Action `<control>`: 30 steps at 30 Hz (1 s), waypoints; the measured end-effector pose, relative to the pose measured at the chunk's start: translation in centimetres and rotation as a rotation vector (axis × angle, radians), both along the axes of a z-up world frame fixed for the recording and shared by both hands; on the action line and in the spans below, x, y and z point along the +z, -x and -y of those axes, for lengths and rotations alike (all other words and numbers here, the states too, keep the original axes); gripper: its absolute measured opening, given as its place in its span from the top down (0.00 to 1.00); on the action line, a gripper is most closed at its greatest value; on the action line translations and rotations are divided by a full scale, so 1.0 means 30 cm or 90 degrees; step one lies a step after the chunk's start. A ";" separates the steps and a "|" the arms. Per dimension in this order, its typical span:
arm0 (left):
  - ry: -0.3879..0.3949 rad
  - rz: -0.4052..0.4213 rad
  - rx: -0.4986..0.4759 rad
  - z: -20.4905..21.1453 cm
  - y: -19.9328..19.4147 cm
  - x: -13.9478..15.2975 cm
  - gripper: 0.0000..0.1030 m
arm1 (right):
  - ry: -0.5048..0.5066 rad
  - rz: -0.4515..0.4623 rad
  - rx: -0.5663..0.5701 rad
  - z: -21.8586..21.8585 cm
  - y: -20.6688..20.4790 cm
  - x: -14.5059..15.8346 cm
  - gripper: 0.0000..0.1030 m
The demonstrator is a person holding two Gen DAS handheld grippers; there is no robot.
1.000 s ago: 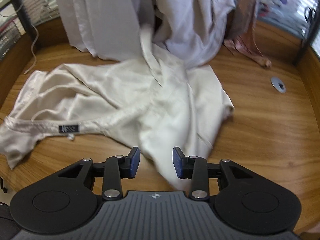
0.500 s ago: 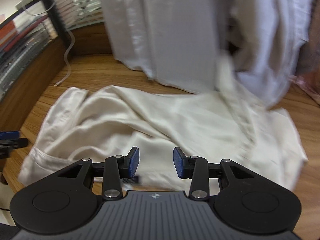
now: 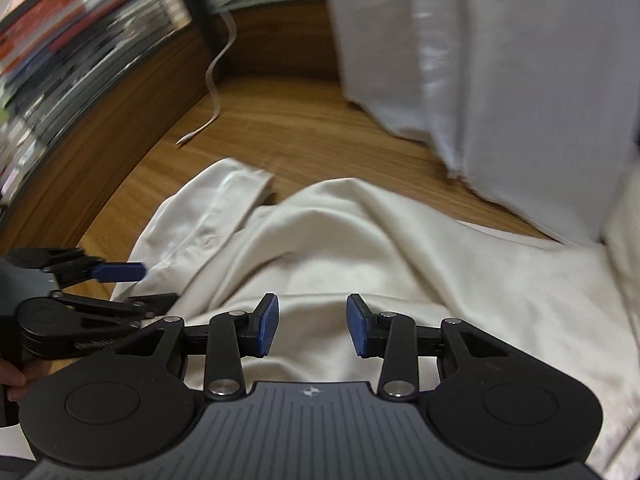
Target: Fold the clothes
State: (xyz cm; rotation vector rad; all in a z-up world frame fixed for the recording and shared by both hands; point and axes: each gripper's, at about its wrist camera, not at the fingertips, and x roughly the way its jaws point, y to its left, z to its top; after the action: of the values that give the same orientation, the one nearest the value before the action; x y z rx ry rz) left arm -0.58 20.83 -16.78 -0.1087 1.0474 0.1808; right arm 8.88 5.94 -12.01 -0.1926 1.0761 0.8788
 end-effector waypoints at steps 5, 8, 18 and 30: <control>0.009 -0.003 0.008 -0.005 -0.012 -0.010 0.65 | 0.016 0.000 0.077 -0.117 0.013 -0.035 0.58; 0.005 0.013 0.028 -0.024 -0.008 0.015 0.92 | 0.026 0.000 0.112 -0.173 0.019 -0.055 0.59; 0.018 0.066 0.210 -0.218 0.100 0.146 0.94 | 0.057 0.005 0.179 -0.246 0.060 -0.096 0.40; 0.015 0.089 0.228 -0.253 0.135 0.218 0.94 | -0.014 -0.034 0.194 -0.339 0.101 -0.076 0.41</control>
State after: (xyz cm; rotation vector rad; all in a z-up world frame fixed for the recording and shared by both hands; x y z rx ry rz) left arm -4.63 28.41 -10.24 -0.3257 0.8851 0.4788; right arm 5.85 16.13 -14.30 -0.3224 1.1039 1.1734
